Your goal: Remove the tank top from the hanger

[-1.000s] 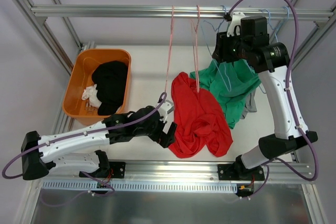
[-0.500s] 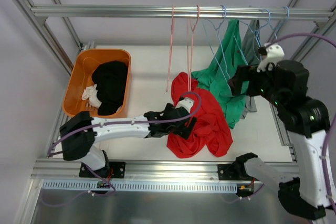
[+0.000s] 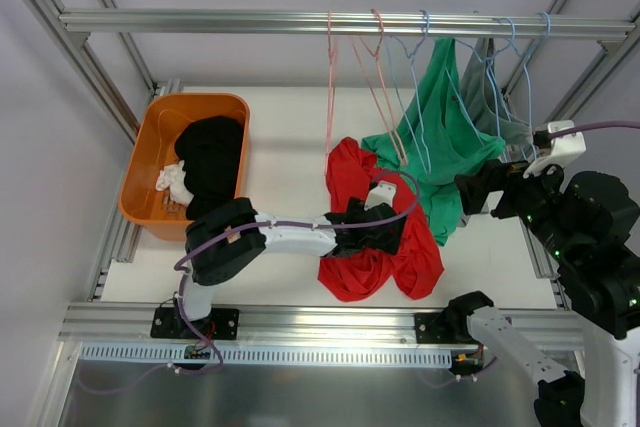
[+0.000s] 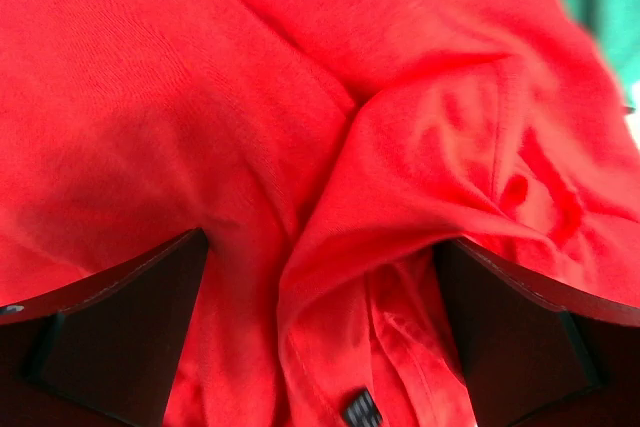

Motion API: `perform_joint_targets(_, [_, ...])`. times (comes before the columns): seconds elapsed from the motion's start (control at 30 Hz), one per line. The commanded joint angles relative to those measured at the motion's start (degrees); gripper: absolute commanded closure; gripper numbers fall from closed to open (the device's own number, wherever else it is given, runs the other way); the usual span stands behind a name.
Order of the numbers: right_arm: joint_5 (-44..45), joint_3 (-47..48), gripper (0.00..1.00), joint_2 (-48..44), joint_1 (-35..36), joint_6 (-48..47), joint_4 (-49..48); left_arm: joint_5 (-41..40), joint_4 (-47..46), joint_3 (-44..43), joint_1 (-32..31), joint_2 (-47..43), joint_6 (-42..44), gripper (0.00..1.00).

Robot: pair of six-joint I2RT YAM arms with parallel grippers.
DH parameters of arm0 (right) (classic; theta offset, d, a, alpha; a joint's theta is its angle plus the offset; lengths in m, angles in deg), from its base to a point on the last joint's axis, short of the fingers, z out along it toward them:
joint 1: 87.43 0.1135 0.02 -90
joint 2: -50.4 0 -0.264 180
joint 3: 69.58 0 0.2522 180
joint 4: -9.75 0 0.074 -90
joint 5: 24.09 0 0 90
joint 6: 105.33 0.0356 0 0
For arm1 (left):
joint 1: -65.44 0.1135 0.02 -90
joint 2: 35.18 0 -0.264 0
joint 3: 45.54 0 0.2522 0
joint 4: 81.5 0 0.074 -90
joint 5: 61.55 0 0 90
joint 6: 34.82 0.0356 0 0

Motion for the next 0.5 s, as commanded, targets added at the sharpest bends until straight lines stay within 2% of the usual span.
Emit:
perform_joint_targets(0.0, [-1.9,-0.3,0.0,0.1,0.0,-0.8,-1.3,-0.4,-0.9,-1.3,-0.7,3.4,-5.3,0.04])
perform_joint_targets(0.03, [-2.1,-0.2,0.01,-0.1,-0.1,-0.8,-1.2,-1.6,0.1,-0.7,-1.0,3.4,-6.5,0.1])
perform_joint_targets(0.07, [-2.6,-0.2,0.01,-0.2,-0.1,-0.9,-1.3,-3.6,0.6,1.3,-1.5,3.2,-7.8,0.31])
perform_joint_targets(0.17, [-2.9,0.3,0.01,-0.9,-0.1,-1.0,-1.3,-6.1,2.4,5.2,-2.2,1.3,-10.3,0.68])
perform_joint_targets(0.2, [-2.9,0.4,0.0,-1.1,0.0,-0.9,-1.5,-6.9,2.4,6.2,-2.2,-0.1,-10.8,0.76])
perform_joint_targets(0.27, [-3.1,0.3,0.0,-1.6,0.0,-0.8,-2.2,-8.0,5.2,8.3,-2.2,-2.2,-12.0,0.86])
perform_joint_targets(0.3, [-3.1,0.3,0.0,-1.8,0.0,-0.7,-2.4,-9.7,5.7,10.8,-2.4,-5.1,-12.3,1.0])
perform_joint_targets(0.47, [-3.1,0.2,0.01,-2.0,0.0,-0.7,-2.9,-18.3,13.0,17.8,-2.5,-17.9,-15.9,1.0])
